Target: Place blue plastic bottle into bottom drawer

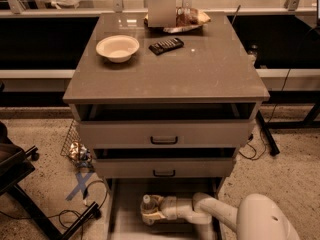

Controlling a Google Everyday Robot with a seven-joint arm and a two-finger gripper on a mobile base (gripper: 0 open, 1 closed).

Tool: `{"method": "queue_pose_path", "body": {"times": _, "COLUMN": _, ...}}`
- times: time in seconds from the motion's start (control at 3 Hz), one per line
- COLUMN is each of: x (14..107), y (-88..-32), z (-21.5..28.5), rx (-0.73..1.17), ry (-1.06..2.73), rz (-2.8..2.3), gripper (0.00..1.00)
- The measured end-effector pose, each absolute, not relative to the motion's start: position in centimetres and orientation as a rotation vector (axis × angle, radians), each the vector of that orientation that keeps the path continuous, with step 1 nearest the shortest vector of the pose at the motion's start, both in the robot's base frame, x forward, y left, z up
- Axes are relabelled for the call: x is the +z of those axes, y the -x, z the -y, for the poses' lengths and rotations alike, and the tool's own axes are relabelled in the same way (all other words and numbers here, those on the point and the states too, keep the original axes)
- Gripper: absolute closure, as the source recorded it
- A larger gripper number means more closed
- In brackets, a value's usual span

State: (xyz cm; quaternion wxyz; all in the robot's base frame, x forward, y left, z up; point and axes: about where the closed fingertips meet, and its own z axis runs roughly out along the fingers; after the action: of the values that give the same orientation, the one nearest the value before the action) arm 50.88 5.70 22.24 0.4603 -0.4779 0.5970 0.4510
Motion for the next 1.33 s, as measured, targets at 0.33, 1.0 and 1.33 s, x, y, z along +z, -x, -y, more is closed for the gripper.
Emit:
{"method": "queue_pose_path", "body": {"times": 0.33, "x": 22.25, "y": -50.83, "z": -5.97, "rx": 1.114, "ry": 1.177, "rz": -1.467, "gripper": 0.75}}
{"method": "queue_pose_path", "body": {"times": 1.0, "x": 22.26, "y": -50.67, "z": -6.38, "rx": 1.122, "ry": 1.178, "rz": -1.463, "gripper": 0.28}}
{"method": "queue_pose_path", "body": {"times": 1.33, "x": 22.28, "y": -50.53, "z": -6.74, "rx": 1.129, "ry": 1.178, "rz": -1.460, "gripper": 0.00}}
